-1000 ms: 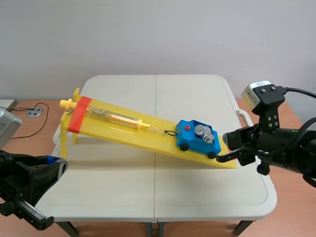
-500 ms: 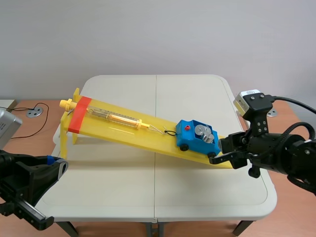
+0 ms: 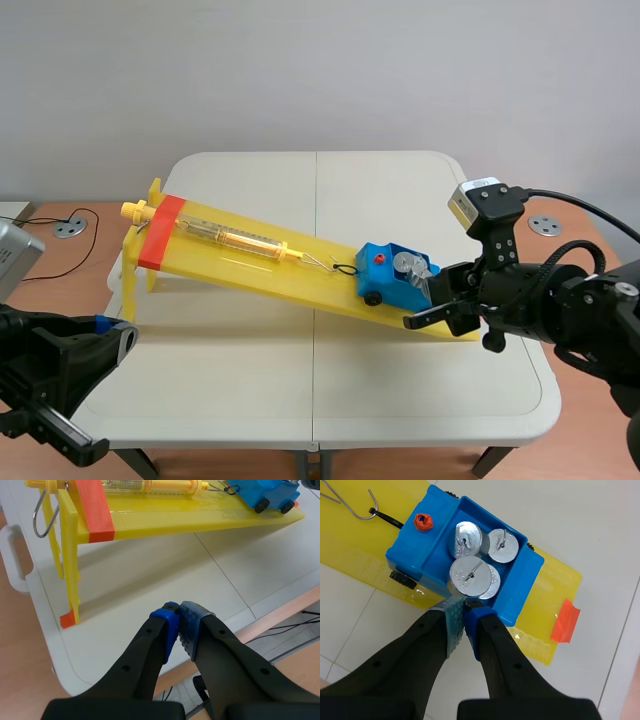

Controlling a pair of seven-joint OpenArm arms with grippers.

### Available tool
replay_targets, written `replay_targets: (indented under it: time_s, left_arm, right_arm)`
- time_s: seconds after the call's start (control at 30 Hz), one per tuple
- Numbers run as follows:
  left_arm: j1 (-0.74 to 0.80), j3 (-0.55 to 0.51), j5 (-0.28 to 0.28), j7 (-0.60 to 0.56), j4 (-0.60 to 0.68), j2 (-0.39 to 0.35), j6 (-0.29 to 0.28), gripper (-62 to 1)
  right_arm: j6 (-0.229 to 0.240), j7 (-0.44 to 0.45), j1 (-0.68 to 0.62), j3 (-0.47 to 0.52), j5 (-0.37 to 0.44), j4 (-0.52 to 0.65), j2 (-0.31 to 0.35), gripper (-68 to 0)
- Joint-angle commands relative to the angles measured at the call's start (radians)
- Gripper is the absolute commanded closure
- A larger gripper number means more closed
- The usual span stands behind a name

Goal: Place the four metal weights on the blue cart on the ramp.

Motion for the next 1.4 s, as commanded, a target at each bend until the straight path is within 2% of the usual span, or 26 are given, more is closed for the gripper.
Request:
replay_targets:
  time_s: [0.0, 0.13, 0.57, 0.7, 0.83, 1.0, 1.2, 1.37]
  left_arm:
    - [-0.017, -0.014, -0.074, -0.080, 0.067, 0.025, -0.025, -3.6]
    - [-0.017, -0.014, -0.074, -0.080, 0.067, 0.025, -0.025, -3.6]
    - [-0.017, -0.014, -0.074, -0.081, 0.067, 0.025, -0.025, -3.6]
    - [-0.017, -0.014, -0.074, -0.081, 0.067, 0.025, -0.025, -3.6]
    - [-0.017, -0.014, -0.074, -0.080, 0.067, 0.025, -0.025, -3.6]
    - [-0.017, -0.014, -0.074, -0.080, 0.067, 0.025, -0.025, -3.6]
    - [-0.017, -0.014, -0.074, -0.080, 0.067, 0.025, -0.025, -3.6]
    - [-0.017, -0.014, -0.074, -0.078, 0.071, 0.025, -0.028, -3.6]
  right_arm:
    - [-0.023, 0.175, 0.085, -0.002, 0.021, 0.063, 0.000, -0.8]
    - [-0.038, 0.181, 0.106, -0.011, 0.004, 0.047, 0.000, -0.8]
    - [-0.031, 0.211, 0.142, -0.012, 0.002, 0.024, -0.003, -0.8]
    - [0.043, 0.214, 0.142, -0.011, 0.006, 0.026, -0.002, -0.8]
    - [0.078, 0.243, 0.136, 0.010, 0.043, 0.047, -0.002, -0.8]
    - [0.175, 0.244, 0.131, 0.052, 0.082, 0.079, 0.006, -0.8]
    - [0.216, 0.243, 0.062, 0.126, 0.140, 0.172, 0.031, -0.8]
    - [0.230, 0.229, -0.036, 0.200, 0.188, 0.278, 0.101, -0.8]
